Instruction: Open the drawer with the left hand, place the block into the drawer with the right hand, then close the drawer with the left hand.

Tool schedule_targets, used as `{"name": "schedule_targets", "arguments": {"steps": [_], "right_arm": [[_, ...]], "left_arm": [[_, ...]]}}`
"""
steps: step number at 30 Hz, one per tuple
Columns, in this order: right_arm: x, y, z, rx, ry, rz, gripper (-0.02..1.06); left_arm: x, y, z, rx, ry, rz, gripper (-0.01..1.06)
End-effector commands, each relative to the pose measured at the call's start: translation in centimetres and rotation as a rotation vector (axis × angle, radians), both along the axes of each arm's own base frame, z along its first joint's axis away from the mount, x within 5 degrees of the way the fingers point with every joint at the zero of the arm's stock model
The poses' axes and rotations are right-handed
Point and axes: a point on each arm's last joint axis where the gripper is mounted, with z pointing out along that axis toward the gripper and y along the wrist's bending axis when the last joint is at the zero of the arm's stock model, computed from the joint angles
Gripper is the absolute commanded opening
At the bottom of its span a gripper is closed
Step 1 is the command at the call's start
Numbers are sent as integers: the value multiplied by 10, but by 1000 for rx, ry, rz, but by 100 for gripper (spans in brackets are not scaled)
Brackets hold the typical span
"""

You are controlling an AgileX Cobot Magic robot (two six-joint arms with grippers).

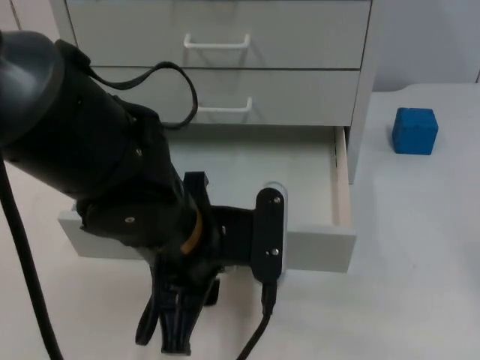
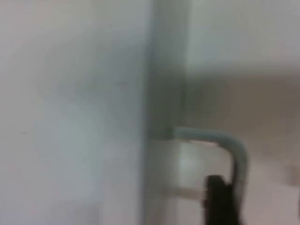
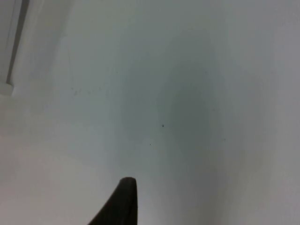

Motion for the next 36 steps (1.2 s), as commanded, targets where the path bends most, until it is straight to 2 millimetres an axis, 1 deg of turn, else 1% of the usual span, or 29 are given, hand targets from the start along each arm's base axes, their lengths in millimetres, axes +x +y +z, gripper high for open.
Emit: {"name": "schedule_targets", "arguments": {"steps": [1, 2, 3, 4, 7, 8, 12, 13, 16, 18, 19, 20, 22, 24, 25, 27, 29, 30, 33, 35, 36], "right_arm": [[0, 1, 3, 3, -16, 7, 103], [0, 1, 3, 3, -16, 7, 103], [0, 1, 3, 3, -16, 7, 103], [0, 1, 3, 3, -16, 7, 103], [0, 1, 3, 3, -16, 7, 103], [0, 1, 3, 3, -16, 7, 103], [0, 1, 3, 1, -16, 10, 103], [0, 1, 3, 1, -16, 10, 103], [0, 1, 3, 0, -16, 13, 103], [0, 1, 3, 0, -13, 12, 103], [0, 1, 3, 0, -13, 12, 103], [0, 1, 3, 0, -13, 12, 103], [0, 1, 3, 0, -13, 12, 103], [0, 1, 3, 2, -13, 12, 103], [0, 1, 3, 2, -13, 12, 103], [0, 1, 3, 4, -13, 11, 103], [0, 1, 3, 4, -13, 11, 103], [0, 1, 3, 4, -13, 11, 103], [0, 1, 3, 6, -11, 11, 103], [0, 1, 3, 8, -11, 11, 103], [0, 1, 3, 8, -11, 11, 103]], "left_arm": [[-9, 11, -6, 68, 56, 80, 56], [-9, 10, -4, 61, 50, 82, 62], [-9, 10, -4, 61, 50, 82, 62], [-8, 10, -1, 57, 45, 84, 65], [-7, 10, 10, 34, 22, 92, 65], [-7, 10, 10, 34, 22, 92, 65], [-8, 9, 31, -33, 4, 154, 65], [-8, 9, 31, -33, 4, 154, 65], [-11, 8, 57, -139, -4, 244, 65], [-16, 7, 78, -245, 7, 335, 65], [-16, 7, 78, -245, 7, 335, 65], [-17, 7, 83, -267, 12, 355, 65], [-23, 9, 99, -360, 55, 463, 65], [-24, 14, 108, -427, 96, 561, 65], [-24, 14, 108, -427, 96, 561, 65], [-22, 22, 114, -460, 131, 647, 65], [-17, 35, 120, -494, 164, 755, 65], [-17, 35, 120, -494, 164, 755, 65], [-8, 66, 133, -565, 199, 948, 65], [-3, 88, 145, -614, 175, 1042, 65], [-3, 88, 145, -614, 175, 1042, 65]]}}
